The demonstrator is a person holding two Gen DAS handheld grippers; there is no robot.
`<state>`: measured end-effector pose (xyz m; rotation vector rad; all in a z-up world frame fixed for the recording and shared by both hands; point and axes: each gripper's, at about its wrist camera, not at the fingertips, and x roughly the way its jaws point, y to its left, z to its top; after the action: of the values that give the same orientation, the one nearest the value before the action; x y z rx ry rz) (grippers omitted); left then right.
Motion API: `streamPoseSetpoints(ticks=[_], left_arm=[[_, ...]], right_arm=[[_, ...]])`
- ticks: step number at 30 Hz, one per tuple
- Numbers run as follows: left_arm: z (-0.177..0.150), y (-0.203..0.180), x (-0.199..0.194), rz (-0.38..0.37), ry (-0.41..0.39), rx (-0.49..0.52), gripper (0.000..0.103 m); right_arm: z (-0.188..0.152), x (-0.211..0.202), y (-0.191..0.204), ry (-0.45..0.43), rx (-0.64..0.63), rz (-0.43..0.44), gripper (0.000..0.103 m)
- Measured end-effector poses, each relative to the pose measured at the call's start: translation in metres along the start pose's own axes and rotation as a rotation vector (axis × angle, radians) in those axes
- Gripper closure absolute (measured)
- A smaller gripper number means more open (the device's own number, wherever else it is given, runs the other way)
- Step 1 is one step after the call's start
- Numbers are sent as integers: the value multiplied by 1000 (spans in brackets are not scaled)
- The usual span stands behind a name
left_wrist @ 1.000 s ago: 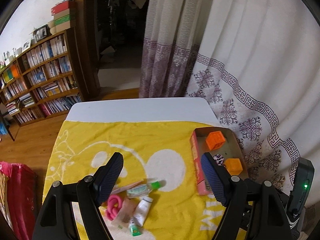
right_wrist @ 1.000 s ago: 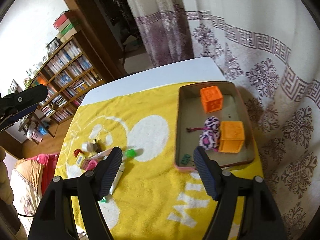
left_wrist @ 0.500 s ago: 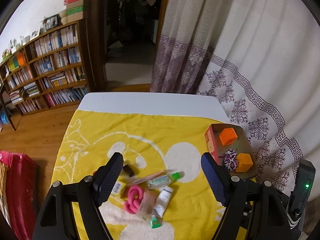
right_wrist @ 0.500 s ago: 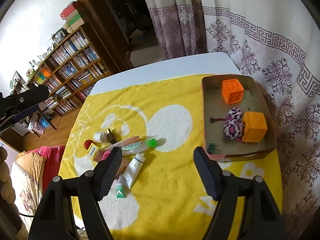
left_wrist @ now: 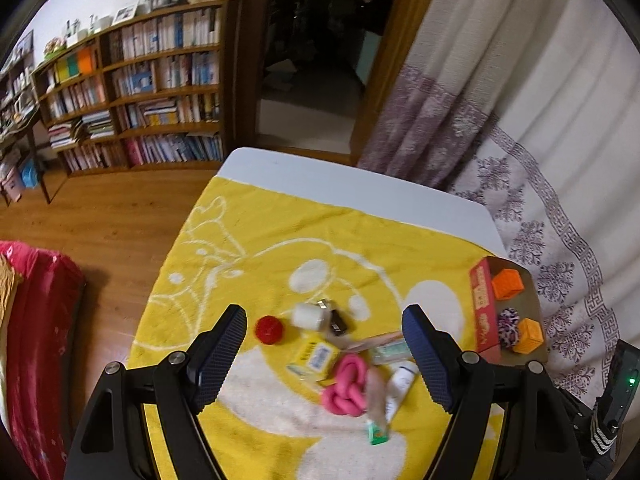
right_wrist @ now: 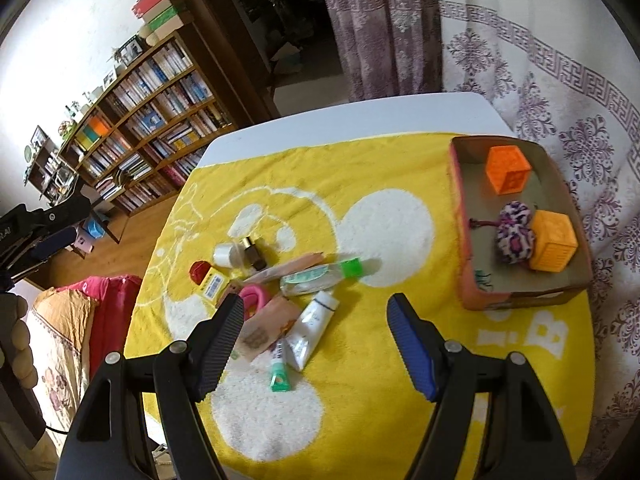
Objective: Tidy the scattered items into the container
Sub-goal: 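Withdraw both grippers from the box back over the remaining items, then grasp the yellow ointment box with the left gripper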
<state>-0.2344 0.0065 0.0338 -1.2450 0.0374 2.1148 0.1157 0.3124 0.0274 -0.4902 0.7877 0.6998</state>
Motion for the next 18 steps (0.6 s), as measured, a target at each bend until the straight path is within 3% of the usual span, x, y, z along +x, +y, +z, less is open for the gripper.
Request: streamPoseSetpoints(ticks=[10,18], left_arm=[[2,41,38,16,73,-29,21],[-20,31,98,-8,214,47,21]], right_arm=[[-5,21,23,37,4,-19,26],[-7,31,11,63,69,-62,26]])
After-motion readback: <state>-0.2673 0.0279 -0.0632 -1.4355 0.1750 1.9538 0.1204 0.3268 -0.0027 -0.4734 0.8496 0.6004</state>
